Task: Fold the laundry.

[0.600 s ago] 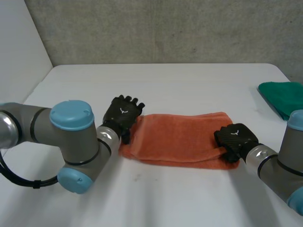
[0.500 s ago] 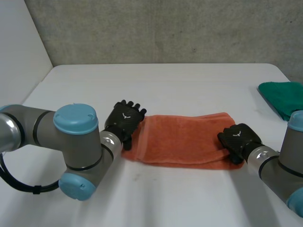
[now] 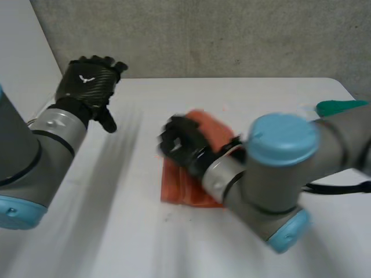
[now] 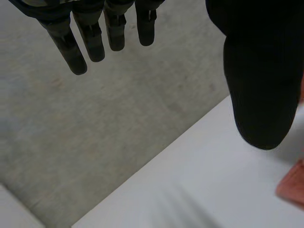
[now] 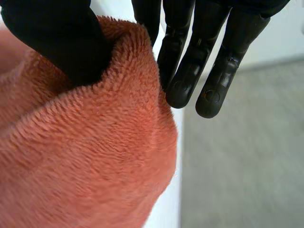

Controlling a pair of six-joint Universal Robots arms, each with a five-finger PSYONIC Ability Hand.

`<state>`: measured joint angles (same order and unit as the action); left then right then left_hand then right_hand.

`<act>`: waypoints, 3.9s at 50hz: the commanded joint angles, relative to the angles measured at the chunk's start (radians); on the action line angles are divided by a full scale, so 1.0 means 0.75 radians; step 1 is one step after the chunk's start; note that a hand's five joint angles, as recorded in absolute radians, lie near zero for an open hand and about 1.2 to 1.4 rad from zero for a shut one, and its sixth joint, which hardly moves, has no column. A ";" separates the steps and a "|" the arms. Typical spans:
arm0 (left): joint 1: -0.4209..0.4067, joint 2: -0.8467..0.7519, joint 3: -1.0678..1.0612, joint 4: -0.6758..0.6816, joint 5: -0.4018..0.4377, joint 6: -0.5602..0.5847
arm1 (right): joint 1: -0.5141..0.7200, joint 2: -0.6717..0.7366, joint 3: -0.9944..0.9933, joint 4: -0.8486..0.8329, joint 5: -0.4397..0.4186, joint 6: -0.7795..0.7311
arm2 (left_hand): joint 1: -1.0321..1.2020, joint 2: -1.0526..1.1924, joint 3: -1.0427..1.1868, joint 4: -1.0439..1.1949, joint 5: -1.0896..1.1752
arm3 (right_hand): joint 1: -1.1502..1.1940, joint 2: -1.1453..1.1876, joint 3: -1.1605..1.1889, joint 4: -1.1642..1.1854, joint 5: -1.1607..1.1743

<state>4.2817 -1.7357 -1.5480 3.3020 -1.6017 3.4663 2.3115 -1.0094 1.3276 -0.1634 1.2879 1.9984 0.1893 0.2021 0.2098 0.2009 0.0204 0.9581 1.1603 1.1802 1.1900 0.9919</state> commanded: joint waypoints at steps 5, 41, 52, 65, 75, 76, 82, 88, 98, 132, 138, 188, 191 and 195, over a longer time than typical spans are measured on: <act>0.030 -0.054 -0.010 0.007 0.017 -0.008 | 0.051 0.080 -0.036 0.003 -0.038 0.407 | -0.011 -0.028 -0.038 -0.026 -0.018 | -1.045 -1.314 -1.341 -1.354 -1.323; -0.197 -0.565 0.178 -0.240 0.129 -0.077 | -0.304 0.233 -0.158 0.447 0.113 1.183 | 0.024 0.007 -0.003 0.009 0.017 | -1.045 -1.314 -1.341 -1.354 -1.323; -0.203 -0.478 0.244 -0.238 0.133 -0.053 | -0.321 0.041 -0.077 0.369 0.205 1.146 | 0.013 -0.004 -0.015 -0.003 0.005 | -1.045 -1.314 -1.341 -1.354 -1.323; -0.064 -0.157 0.362 -0.348 0.505 -0.259 | -0.264 -0.274 0.326 0.060 0.340 1.144 | 0.063 0.046 0.036 0.048 0.056 | -1.045 -1.314 -1.341 -1.354 -1.323; 0.010 -0.128 0.393 -0.451 0.694 -0.378 | -0.063 -0.199 0.510 -0.142 0.363 1.144 | 0.111 0.093 0.083 0.095 0.103 | -1.045 -1.314 -1.341 -1.354 -1.323; 0.010 -0.126 0.393 -0.455 0.698 -0.378 | -0.059 -0.182 0.512 -0.160 0.361 1.144 | 0.111 0.093 0.083 0.095 0.103 | -1.045 -1.314 -1.341 -1.354 -1.323; 0.002 -0.122 0.395 -0.480 0.702 -0.376 | -0.037 -0.094 0.496 -0.242 0.365 1.130 | 0.111 0.093 0.083 0.095 0.103 | -1.045 -1.314 -1.341 -1.354 -1.323; -0.002 -0.120 0.395 -0.482 0.700 -0.376 | -0.032 0.000 0.470 -0.336 0.365 1.119 | 0.111 0.093 0.083 0.095 0.103 | -0.981 -1.250 -1.277 -1.290 -1.258; -0.002 -0.122 0.393 -0.480 0.694 -0.376 | -0.032 0.117 0.402 -0.381 0.367 1.044 | 0.103 0.086 0.075 0.087 0.095 | -0.738 -1.007 -1.034 -1.047 -1.015; 0.000 -0.116 0.379 -0.468 0.692 -0.384 | -0.034 0.250 0.218 -0.437 0.367 0.997 | 0.095 0.078 0.068 0.079 0.087 | 0.052 -0.217 -0.244 -0.257 -0.226; 0.002 -0.116 0.375 -0.468 0.692 -0.386 | -0.095 0.239 0.200 -0.426 0.371 0.997 | 0.095 0.078 0.068 0.079 0.087 | 0.584 0.314 0.288 0.275 0.306; 0.020 -0.116 0.368 -0.463 0.686 -0.386 | -1.063 0.519 -1.067 -0.200 -0.101 0.708 | 0.091 0.074 0.064 0.076 0.084 | 0.584 0.315 0.288 0.275 0.306; 0.020 -0.116 0.368 -0.463 0.685 -0.386 | -1.106 0.583 -1.209 -0.134 -0.112 0.739 | 0.091 0.074 0.064 0.076 0.084 | 0.584 0.315 0.288 0.275 0.306; 0.024 -0.116 0.364 -0.463 0.685 -0.388 | -1.200 0.677 -1.353 -0.038 -0.181 0.749 | 0.091 0.074 0.064 0.076 0.084 | 0.584 0.315 0.288 0.275 0.306</act>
<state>4.2970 -1.8229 -1.2718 2.9545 -1.0871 3.1765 1.4907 -0.5982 0.4846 -0.2870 1.2009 2.5338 0.1928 0.2164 0.2120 0.2053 0.0236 0.8857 1.1493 1.1500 1.1878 0.9136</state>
